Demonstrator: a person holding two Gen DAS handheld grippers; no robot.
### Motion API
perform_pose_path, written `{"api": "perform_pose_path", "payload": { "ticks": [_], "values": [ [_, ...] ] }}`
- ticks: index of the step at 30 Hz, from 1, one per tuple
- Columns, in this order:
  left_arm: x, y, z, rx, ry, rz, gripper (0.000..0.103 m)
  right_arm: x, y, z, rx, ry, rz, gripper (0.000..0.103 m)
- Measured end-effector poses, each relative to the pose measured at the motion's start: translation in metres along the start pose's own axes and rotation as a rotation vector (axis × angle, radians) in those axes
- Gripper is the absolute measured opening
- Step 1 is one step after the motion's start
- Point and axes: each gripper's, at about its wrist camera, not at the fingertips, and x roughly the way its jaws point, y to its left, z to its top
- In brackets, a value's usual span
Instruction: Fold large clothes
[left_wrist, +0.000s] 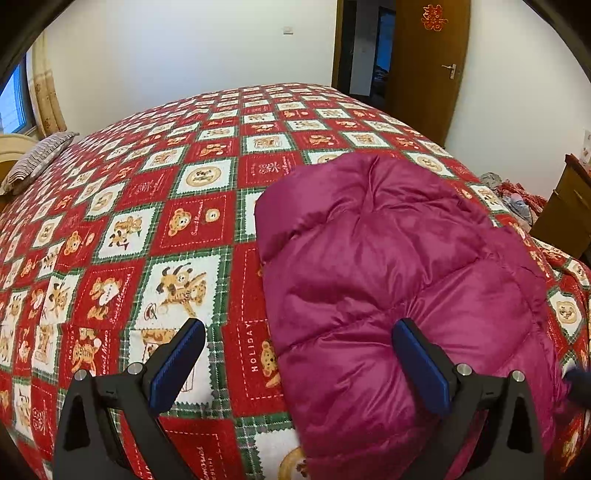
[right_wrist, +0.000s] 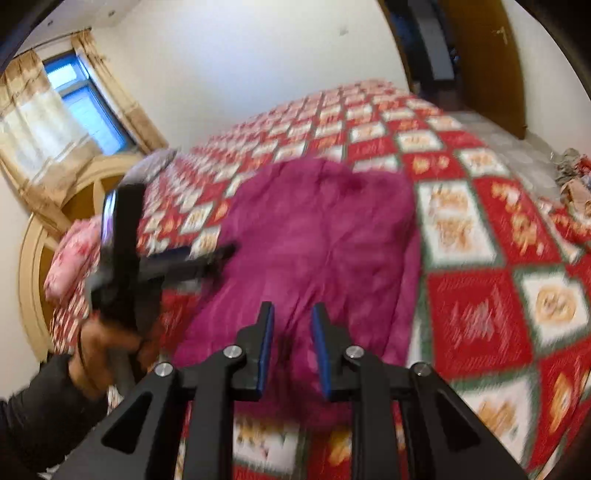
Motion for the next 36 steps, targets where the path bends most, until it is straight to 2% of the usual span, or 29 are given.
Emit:
{"api": "perform_pose_path", "payload": {
  "ticks": [2, 3, 7, 8, 11, 12, 13, 15, 16, 18, 20, 24, 29, 32, 36],
  "values": [
    [0.002, -0.002, 0.001, 0.006, 0.001, 0.014, 0.102, 0.012, -0.004, -0.018, -0.013, 0.053, -0.110, 0.025],
    [0.004, -0.005, 0.001, 0.017, -0.001, 0.024, 0.102, 0.017, -0.011, -0.026, -0.002, 0.074, -0.137, 0.025],
    [0.010, -0.008, -0.002, 0.015, 0.008, 0.022, 0.102, 0.025, -0.047, -0.044, 0.184, 0.070, -0.036, 0.023],
    [0.009, -0.007, -0.002, 0.005, 0.011, 0.019, 0.102, 0.023, -0.049, -0.044, 0.201, 0.065, -0.025, 0.023],
    [-0.004, 0.008, -0.002, -0.052, 0.008, -0.021, 0.102, 0.008, -0.051, -0.037, 0.213, 0.061, -0.002, 0.032],
    [-0.013, 0.019, -0.003, -0.091, -0.021, -0.034, 0.102, -0.001, -0.052, -0.032, 0.212, 0.037, 0.001, 0.045],
    [-0.018, 0.026, -0.003, -0.124, -0.040, -0.039, 0.102, -0.010, -0.053, -0.027, 0.210, 0.004, -0.002, 0.066],
    [-0.028, 0.046, -0.003, -0.235, -0.073, -0.066, 0.102, -0.030, -0.058, -0.009, 0.205, -0.094, -0.020, 0.090],
    [-0.027, 0.052, -0.003, -0.286, -0.071, -0.089, 0.102, -0.033, -0.060, 0.001, 0.200, -0.129, -0.030, 0.093],
    [-0.018, 0.056, -0.001, -0.340, -0.035, -0.126, 0.102, -0.030, -0.063, 0.019, 0.196, -0.156, -0.054, 0.093],
    [-0.010, 0.051, 0.000, -0.335, -0.003, -0.130, 0.102, -0.018, -0.067, 0.033, 0.196, -0.149, -0.059, 0.093],
    [-0.001, 0.036, -0.005, -0.304, 0.011, -0.112, 0.102, 0.020, -0.075, 0.050, 0.176, -0.095, -0.086, 0.093],
    [0.004, 0.028, -0.013, -0.297, 0.018, -0.121, 0.102, 0.050, -0.079, 0.052, 0.138, -0.036, -0.080, 0.093],
    [0.004, 0.026, -0.015, -0.302, 0.020, -0.152, 0.102, 0.070, -0.086, 0.046, 0.164, 0.003, -0.027, 0.093],
    [0.001, 0.020, -0.015, -0.271, -0.001, -0.190, 0.102, 0.068, -0.088, 0.035, 0.145, -0.028, 0.006, 0.095]
  ]
}}
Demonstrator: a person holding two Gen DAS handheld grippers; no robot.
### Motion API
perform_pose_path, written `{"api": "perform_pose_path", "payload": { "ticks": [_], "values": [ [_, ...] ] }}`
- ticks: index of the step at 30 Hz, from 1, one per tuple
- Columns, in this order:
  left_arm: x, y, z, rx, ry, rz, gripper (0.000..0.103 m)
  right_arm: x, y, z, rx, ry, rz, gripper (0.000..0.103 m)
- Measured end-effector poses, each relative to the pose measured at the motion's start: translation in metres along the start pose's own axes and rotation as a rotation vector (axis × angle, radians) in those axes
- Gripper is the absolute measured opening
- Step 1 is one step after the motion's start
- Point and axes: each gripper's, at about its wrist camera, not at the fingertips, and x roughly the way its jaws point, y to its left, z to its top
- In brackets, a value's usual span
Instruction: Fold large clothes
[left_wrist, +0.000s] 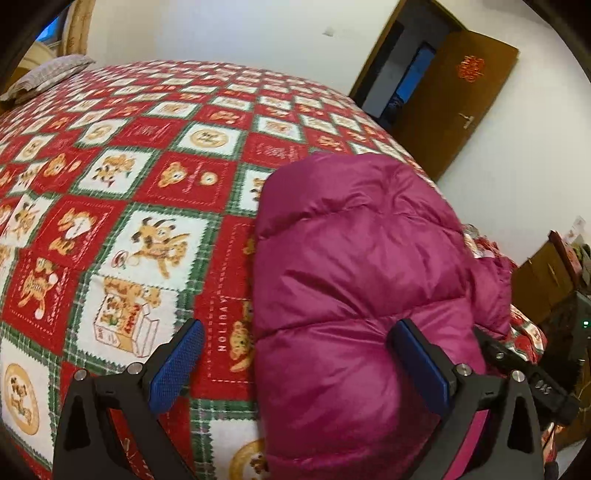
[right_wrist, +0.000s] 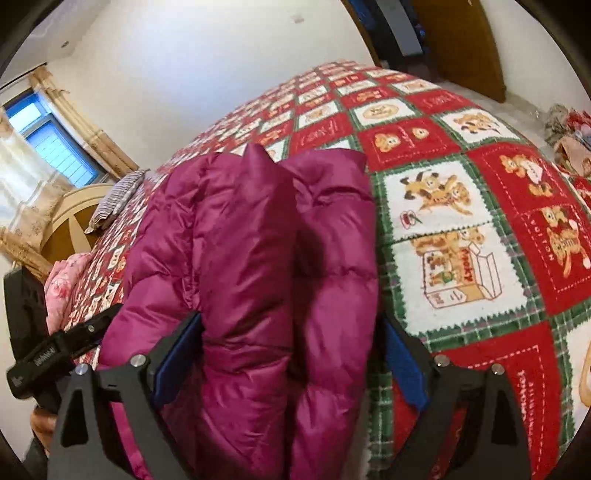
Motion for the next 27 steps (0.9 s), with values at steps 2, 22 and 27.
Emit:
{"api": "perform_pose_path", "payload": {
  "ticks": [2, 22, 27],
  "values": [
    [0.002, -0.004, -0.001, 0.008, 0.001, -0.024, 0.102, -0.002, 0.001, -0.002, -0.019, -0.004, 0.001, 0.095],
    [0.041, -0.017, -0.002, -0.051, 0.132, -0.161, 0.102, 0.014, 0.016, -0.001, -0.095, 0.025, 0.052, 0.087],
    [0.038, -0.020, -0.005, -0.017, 0.114, -0.140, 0.095, 0.015, 0.021, -0.002, -0.120, 0.037, 0.031, 0.075]
  ]
}}
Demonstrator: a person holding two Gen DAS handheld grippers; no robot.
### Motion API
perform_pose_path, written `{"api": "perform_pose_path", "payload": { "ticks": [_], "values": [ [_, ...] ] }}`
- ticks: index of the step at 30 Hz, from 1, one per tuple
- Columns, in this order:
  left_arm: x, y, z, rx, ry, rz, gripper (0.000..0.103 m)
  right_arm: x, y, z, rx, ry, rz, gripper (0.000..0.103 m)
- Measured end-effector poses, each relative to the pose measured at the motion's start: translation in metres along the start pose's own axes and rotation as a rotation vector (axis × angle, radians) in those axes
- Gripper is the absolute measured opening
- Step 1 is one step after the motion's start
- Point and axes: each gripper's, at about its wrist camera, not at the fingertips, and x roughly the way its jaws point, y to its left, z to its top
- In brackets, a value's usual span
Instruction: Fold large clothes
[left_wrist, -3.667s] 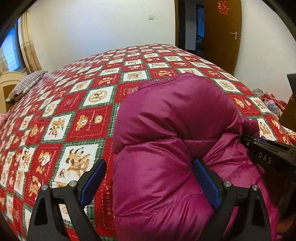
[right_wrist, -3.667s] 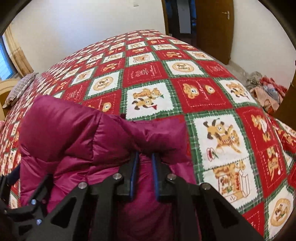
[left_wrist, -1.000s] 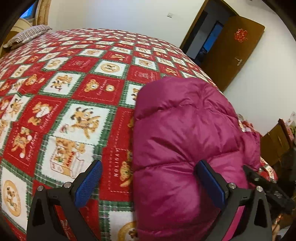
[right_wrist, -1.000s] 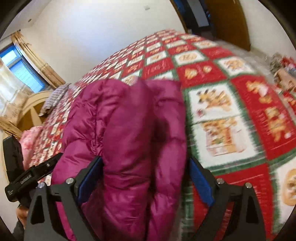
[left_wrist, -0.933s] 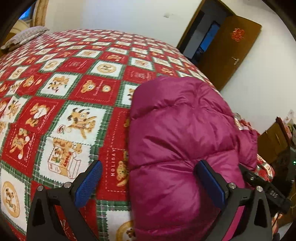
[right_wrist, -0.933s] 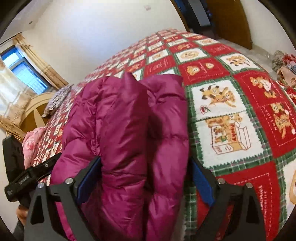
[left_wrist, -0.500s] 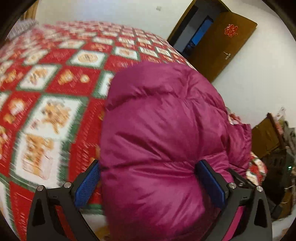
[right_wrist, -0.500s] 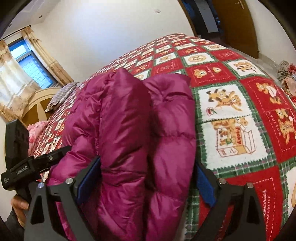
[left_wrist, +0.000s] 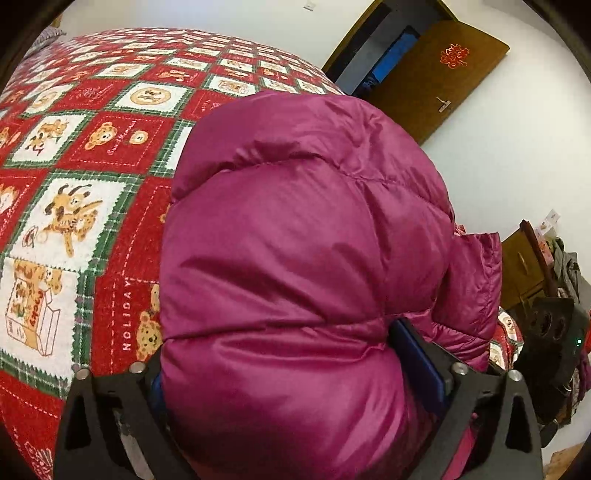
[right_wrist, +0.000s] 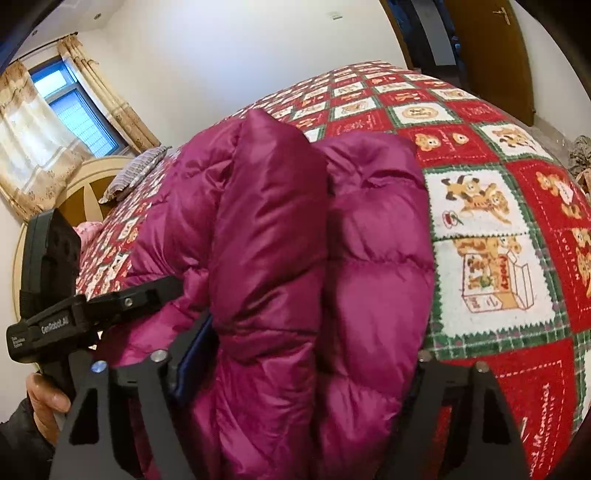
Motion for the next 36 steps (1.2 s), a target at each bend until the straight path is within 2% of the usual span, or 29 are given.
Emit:
{"api": "perform_pose_path", "payload": {
  "ticks": [2, 6, 9, 15, 21, 26, 36],
  "values": [
    [-0.002, -0.001, -0.002, 0.016, -0.005, 0.011, 0.089, 0.001, 0.004, -0.002, 0.005, 0.007, -0.009, 0.070],
    [-0.010, -0.003, -0.006, 0.046, -0.009, 0.017, 0.070, -0.003, 0.012, -0.009, 0.050, 0.014, -0.012, 0.053],
    [-0.018, -0.010, -0.013, 0.084, -0.014, 0.046, 0.066, -0.009, 0.020, -0.018, 0.067, 0.013, -0.013, 0.047],
    [-0.040, -0.022, -0.033, 0.133, -0.035, 0.089, 0.061, -0.027, 0.020, -0.036, 0.150, 0.001, 0.037, 0.040],
    [-0.059, -0.043, -0.056, 0.201, -0.047, 0.111, 0.059, -0.061, 0.030, -0.059, 0.184, -0.040, 0.026, 0.034],
    [-0.068, -0.064, -0.070, 0.224, -0.031, 0.071, 0.057, -0.093, 0.027, -0.072, 0.196, -0.085, -0.009, 0.032],
    [-0.073, -0.132, -0.088, 0.302, -0.032, -0.030, 0.057, -0.162, 0.006, -0.080, 0.189, -0.171, -0.112, 0.032]
  ]
}}
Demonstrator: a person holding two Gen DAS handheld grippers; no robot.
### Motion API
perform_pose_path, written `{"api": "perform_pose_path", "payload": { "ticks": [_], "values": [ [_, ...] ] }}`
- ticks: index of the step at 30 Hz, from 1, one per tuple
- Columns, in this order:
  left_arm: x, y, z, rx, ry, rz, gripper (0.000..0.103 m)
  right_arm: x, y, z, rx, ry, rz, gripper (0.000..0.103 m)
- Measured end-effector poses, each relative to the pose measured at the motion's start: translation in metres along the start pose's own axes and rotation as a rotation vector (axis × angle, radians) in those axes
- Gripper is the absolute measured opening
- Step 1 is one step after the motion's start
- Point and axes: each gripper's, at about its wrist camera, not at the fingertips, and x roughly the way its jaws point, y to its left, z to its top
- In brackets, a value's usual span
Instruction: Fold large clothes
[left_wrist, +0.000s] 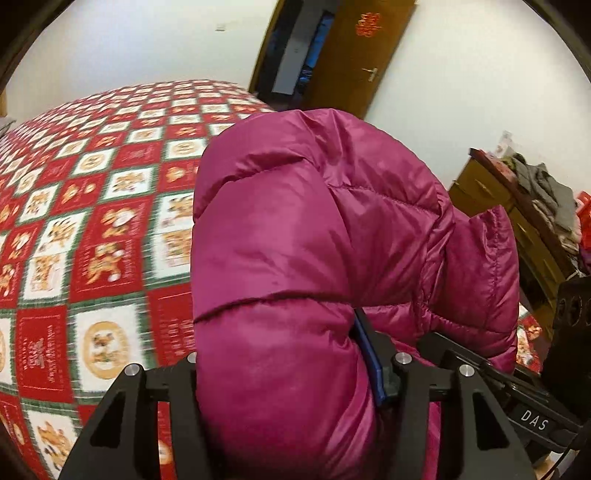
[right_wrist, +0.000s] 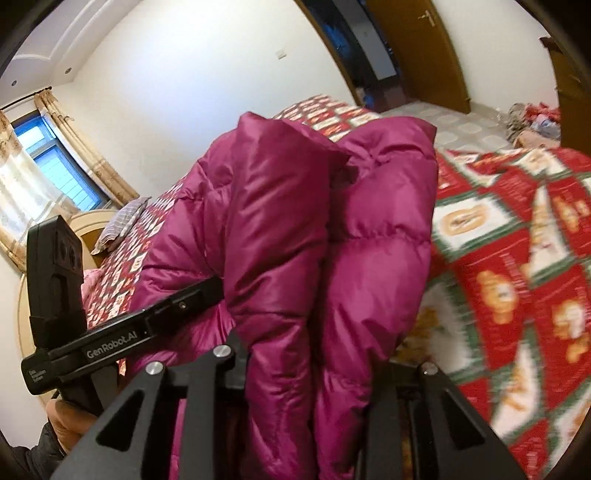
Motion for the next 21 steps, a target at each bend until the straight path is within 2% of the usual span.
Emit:
{"api": "perform_pose_path", "payload": {
  "ticks": [8, 16, 21],
  "values": [
    [0.023, -0.038, 0.005, 0.021, 0.016, -0.007, 0.057, -0.013, -0.027, 0.011, -0.003, -0.019, -0.071, 0.032],
    [0.060, -0.048, 0.007, 0.019, 0.061, 0.064, 0.056, 0.010, -0.051, 0.015, 0.015, 0.025, -0.096, 0.032],
    [0.071, -0.053, 0.010, 0.039, 0.051, 0.111, 0.057, 0.014, -0.064, 0.021, 0.008, 0.036, -0.100, 0.031]
  ]
}}
